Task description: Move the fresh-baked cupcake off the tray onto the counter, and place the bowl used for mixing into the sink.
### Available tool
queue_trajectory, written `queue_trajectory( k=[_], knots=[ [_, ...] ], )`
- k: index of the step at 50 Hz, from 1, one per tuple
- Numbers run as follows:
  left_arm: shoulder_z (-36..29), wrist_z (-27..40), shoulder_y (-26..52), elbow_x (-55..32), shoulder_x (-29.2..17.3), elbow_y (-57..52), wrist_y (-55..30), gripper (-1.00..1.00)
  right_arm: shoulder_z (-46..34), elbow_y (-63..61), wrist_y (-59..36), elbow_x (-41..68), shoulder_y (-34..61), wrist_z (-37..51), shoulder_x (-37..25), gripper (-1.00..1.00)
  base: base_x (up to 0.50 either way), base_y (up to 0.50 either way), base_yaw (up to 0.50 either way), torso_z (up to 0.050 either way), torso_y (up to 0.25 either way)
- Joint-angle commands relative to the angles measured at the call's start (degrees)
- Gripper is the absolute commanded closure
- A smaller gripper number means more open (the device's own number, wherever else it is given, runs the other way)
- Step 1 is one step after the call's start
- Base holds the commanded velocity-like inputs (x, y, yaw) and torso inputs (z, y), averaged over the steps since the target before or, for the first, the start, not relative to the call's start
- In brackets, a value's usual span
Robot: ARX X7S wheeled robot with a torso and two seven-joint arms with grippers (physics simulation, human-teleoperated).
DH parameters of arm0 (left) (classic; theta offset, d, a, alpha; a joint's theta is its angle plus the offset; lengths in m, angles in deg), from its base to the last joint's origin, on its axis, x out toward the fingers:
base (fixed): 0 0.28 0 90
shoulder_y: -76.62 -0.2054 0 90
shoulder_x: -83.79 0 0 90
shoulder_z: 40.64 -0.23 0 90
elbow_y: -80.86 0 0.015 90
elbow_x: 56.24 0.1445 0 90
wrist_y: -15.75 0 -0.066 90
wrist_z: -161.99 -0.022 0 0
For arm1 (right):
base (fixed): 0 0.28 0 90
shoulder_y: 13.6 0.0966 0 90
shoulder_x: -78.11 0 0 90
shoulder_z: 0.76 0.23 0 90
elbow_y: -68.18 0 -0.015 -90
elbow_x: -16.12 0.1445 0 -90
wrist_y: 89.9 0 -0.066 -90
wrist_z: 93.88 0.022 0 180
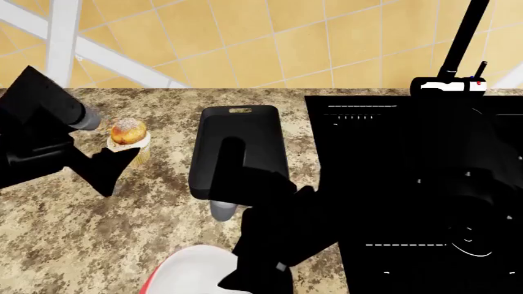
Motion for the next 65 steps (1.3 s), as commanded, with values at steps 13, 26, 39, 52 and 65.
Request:
queue_trajectory(
  k=[13,26,39,52,65],
  knots=[
    [17.0,11.9,-7.8,-19.8,-17.5,-17.5,22.8,-1.0,5.0,-0.9,3.8,-2.6,2.1,4.3,-7.3,1.0,0.0,0.0,0.0,0.0,0.0],
    [18.0,14.6,-12.3,-18.0,-19.8,-19.4,31.6,-1.0,8.3,-0.5,4.1,-2.3,5.7,6.0,-12.2,1.0,0.0,0.0,0.0,0.0,0.0],
    [17.9,15.2,-12.7,-15.7,-17.6,-20.5,32.9,-1.0,10.0,0.5,3.9,-2.6,6.6,8.3,-18.5,1.0,0.0,0.0,0.0,0.0,0.0],
    [19.0,20.0,-18.0,-13.7,-18.0,-19.1,41.8,-1.0,12.5,1.3,6.5,-3.2,4.4,13.0,-25.2,1.0,0.0,0.0,0.0,0.0,0.0],
    [19.2,24.6,-24.3,-12.4,-18.9,-18.7,50.5,-1.0,16.4,1.0,9.4,-0.3,1.8,17.8,-34.4,1.0,0.0,0.0,0.0,0.0,0.0]
  ],
)
